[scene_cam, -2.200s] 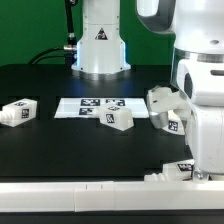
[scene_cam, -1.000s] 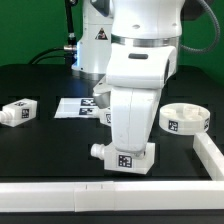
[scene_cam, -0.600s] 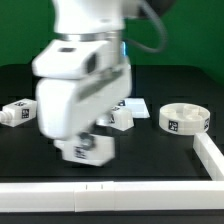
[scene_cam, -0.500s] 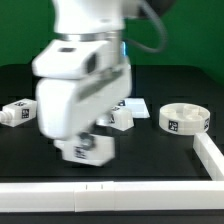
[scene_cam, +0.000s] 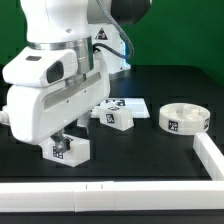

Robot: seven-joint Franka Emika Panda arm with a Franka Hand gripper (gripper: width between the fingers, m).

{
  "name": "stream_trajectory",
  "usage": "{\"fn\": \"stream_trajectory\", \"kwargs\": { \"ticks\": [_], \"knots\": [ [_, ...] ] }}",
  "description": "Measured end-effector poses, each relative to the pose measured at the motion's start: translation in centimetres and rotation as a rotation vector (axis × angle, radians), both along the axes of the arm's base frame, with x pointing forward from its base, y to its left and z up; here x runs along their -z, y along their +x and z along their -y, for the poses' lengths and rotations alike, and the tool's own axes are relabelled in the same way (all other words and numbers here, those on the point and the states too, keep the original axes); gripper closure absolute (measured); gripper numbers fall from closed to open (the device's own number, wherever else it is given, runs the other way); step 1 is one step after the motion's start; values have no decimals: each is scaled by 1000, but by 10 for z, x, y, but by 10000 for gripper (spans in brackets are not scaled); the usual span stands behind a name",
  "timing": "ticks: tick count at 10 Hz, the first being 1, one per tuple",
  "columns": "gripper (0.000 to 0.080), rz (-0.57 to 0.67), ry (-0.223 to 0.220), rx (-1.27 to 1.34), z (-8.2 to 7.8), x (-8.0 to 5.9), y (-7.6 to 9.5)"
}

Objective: Assemble stool

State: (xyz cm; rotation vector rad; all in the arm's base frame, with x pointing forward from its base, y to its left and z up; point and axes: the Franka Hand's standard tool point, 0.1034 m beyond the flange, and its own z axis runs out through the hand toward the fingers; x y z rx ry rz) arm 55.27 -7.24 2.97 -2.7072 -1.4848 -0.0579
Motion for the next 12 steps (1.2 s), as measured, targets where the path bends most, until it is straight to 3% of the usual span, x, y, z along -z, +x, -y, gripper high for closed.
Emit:
{"fn": "stream_trajectory", "kwargs": {
  "ticks": [1, 2, 3, 4, 5, 6, 7, 11, 12],
  "knots": [
    [240, 0, 0, -1, -1, 0, 0],
    [240, 7, -5, -5, -4, -10, 5],
    [168, 24, -17, -17, -11, -30, 10],
    [168, 40, -23, 9, -23, -45, 11],
    [154, 52, -19, 89, -45, -48, 4],
    [151, 63, -8, 147, -78, -36, -19],
    [151, 56, -3, 168, -100, -32, -31],
    [151, 77, 1, 169, -105, -31, -27],
    [151, 63, 10, 292, -115, -31, -37]
  ]
}}
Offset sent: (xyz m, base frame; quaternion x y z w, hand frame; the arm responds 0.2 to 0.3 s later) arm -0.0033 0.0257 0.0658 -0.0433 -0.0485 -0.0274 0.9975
